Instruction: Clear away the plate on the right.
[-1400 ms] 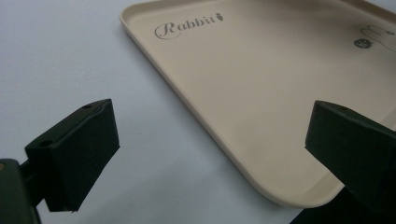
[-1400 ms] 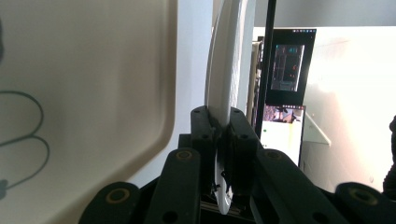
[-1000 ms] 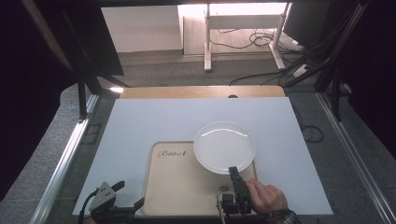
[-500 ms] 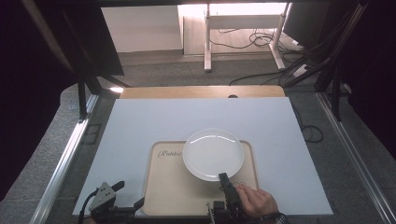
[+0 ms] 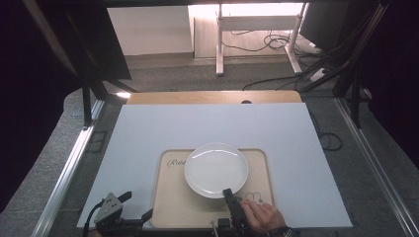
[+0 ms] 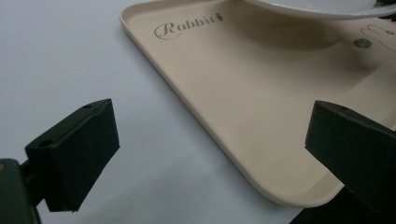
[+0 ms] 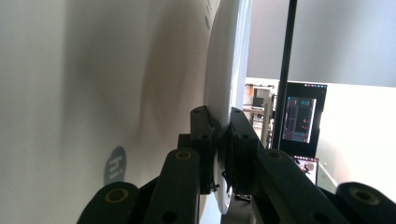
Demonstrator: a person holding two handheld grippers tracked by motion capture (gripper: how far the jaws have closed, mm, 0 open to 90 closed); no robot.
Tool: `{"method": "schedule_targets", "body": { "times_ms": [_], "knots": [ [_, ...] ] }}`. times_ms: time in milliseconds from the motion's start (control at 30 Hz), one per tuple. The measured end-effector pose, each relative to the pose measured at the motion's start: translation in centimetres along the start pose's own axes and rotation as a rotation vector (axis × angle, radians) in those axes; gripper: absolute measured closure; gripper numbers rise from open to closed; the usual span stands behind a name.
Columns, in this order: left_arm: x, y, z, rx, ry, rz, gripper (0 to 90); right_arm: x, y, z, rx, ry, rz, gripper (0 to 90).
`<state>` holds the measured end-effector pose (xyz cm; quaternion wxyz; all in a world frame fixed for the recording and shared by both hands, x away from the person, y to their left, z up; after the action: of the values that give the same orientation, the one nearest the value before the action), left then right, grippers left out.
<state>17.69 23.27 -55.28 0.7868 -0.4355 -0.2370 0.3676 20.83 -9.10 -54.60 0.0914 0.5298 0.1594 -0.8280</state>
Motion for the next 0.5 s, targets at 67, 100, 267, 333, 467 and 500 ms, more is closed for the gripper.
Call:
{"method": "schedule_targets", "body": {
  "times_ms": [67, 100, 267, 333, 467, 500],
  "knots": [
    [0.0, 0.0, 0.0, 0.0, 0.0, 0.0, 2.3, 0.3, -0.1, -0.1, 0.002, -0.005, -0.003, 84.0],
    [0.0, 0.0, 0.0, 0.0, 0.0, 0.0, 2.3, 0.3, -0.1, -0.1, 0.002, -0.006, -0.001, 84.0],
    [0.0, 0.0, 0.0, 0.0, 0.0, 0.0, 2.3, 0.6, -0.4, -0.3, -0.002, -0.018, 0.006, 84.0],
    [0.0, 0.0, 0.0, 0.0, 0.0, -0.001, 2.3, 0.7, -0.4, -0.4, -0.012, -0.02, 0.009, 84.0],
    [0.0, 0.0, 0.0, 0.0, 0.0, 0.0, 2.3, 1.0, -0.5, -0.5, -0.009, -0.029, 0.009, 84.0],
    [0.0, 0.0, 0.0, 0.0, 0.0, 0.0, 2.3, 1.1, -0.4, -0.6, -0.004, -0.035, 0.008, 83.9]
  ]
}}
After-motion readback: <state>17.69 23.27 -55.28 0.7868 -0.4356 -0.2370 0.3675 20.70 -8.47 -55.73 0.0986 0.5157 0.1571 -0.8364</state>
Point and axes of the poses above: each handheld gripper's, and its own axes: z roughly backward along the jaws, y roughly out of its underside, x roughly to its left, the point moved 3 cm from there along -z, roughly forward along the jaws, and after that the axes turned 12 degrees about -z, right-handed, at the moved point
